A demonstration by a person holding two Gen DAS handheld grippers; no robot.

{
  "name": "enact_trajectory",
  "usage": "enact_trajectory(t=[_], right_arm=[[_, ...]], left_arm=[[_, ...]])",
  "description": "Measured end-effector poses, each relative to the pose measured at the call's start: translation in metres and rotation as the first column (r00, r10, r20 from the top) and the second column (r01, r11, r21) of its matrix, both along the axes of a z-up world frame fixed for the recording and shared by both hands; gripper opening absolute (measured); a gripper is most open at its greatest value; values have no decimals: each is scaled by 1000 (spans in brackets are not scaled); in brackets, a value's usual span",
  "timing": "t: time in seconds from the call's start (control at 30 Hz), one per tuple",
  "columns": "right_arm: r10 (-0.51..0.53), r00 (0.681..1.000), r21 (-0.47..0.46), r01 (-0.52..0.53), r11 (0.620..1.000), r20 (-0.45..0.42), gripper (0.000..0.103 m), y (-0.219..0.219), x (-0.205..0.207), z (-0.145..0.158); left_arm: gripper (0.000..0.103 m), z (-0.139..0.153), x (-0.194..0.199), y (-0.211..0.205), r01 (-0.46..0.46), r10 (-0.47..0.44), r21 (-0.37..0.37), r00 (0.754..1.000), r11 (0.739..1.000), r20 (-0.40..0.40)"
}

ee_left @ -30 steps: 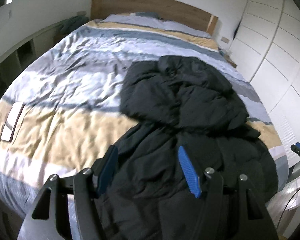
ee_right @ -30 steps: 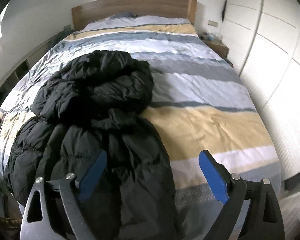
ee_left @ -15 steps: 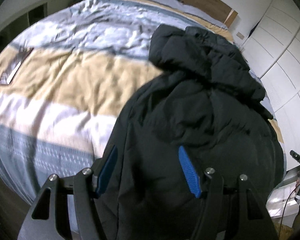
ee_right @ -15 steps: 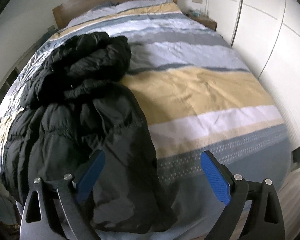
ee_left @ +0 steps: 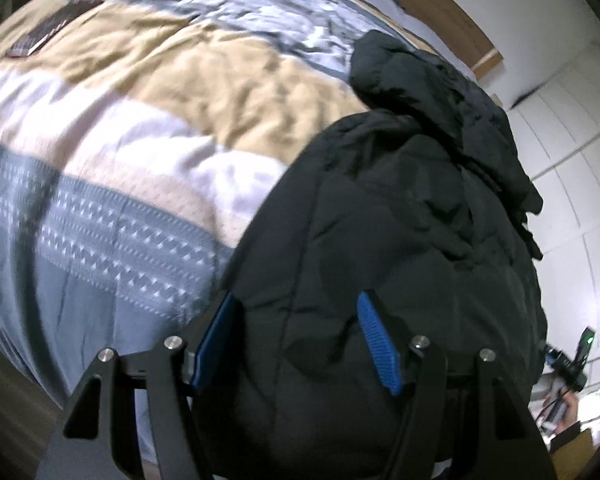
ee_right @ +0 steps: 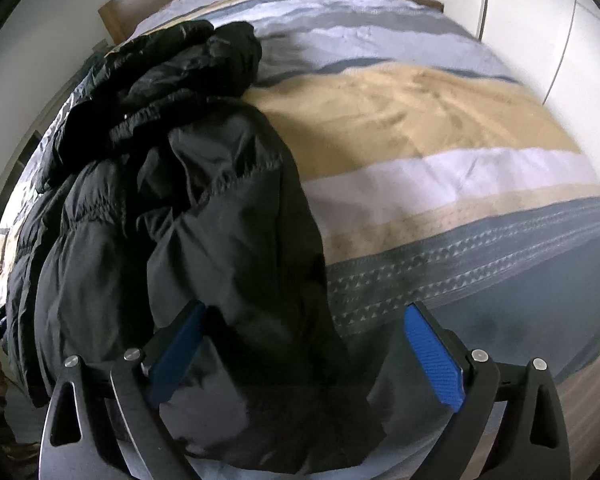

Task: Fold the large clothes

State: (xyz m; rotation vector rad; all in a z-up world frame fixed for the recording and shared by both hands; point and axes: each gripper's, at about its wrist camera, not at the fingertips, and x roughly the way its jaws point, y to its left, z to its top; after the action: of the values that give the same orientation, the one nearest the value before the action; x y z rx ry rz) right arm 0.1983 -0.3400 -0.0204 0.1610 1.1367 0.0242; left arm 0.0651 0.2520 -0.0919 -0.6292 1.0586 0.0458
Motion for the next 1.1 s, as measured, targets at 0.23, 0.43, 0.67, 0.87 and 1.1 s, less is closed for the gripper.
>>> enact_trajectory(t=[0.23, 0.43, 0.67, 0.87, 1.1], right_arm=[[-22, 999, 115, 28, 993, -48, 99, -12, 0, -26], [50, 993, 230, -24, 973, -111, 99, -2, -6, -47], [126, 984, 252, -91, 964, -126, 97, 18, -17, -52], [114, 983, 283, -70, 957, -142, 72, 23, -21, -49], [88, 985, 322, -36, 946, -149, 58, 28, -22, -48]], left_arm=[[68, -15, -7, 2, 30, -30, -131, 1000, 991, 0], [71, -21, -8, -8, 54, -48, -228, 998, 972, 33], [70, -26, -12, -11, 70, -47, -310, 996, 948, 82], [69, -33, -14, -10, 113, -60, -395, 988, 912, 143], [69, -34, -16, -11, 155, -80, -441, 980, 884, 182]])
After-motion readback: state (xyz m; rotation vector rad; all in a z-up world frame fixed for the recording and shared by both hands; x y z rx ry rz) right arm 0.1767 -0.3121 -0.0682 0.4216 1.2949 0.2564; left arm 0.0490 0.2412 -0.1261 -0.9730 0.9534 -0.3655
